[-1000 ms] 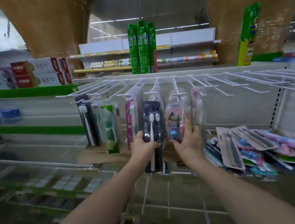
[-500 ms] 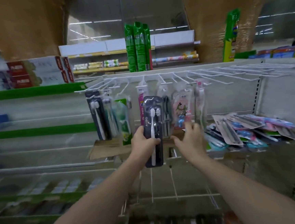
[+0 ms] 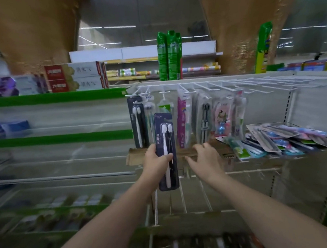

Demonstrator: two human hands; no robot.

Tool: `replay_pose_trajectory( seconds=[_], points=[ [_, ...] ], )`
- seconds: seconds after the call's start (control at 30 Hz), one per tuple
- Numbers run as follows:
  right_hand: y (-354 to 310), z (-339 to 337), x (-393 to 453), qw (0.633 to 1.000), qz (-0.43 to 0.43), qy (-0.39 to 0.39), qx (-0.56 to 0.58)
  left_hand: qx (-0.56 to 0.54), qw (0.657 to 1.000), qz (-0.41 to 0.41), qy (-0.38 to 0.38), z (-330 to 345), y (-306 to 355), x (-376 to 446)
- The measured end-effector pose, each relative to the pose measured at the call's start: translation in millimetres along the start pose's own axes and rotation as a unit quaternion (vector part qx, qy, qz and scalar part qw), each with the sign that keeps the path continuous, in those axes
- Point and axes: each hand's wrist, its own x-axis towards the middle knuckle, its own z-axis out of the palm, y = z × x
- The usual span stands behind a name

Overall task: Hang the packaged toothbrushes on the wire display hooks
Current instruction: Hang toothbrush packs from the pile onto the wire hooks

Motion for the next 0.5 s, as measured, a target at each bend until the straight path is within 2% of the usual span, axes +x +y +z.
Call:
replay_pose_trajectory(
  seconds=[0.2,0.5],
  points=[
    [-19,9,-6,0.998,-0.023,-0.049,-0.025,-0.003,1.0,-0.007,0.023,-29,2,-1],
    [-32,22,9,0.997,-0.064,-0.044,0.007,0.013,0.996,-0.003,0.084,-38,3,13]
  ],
)
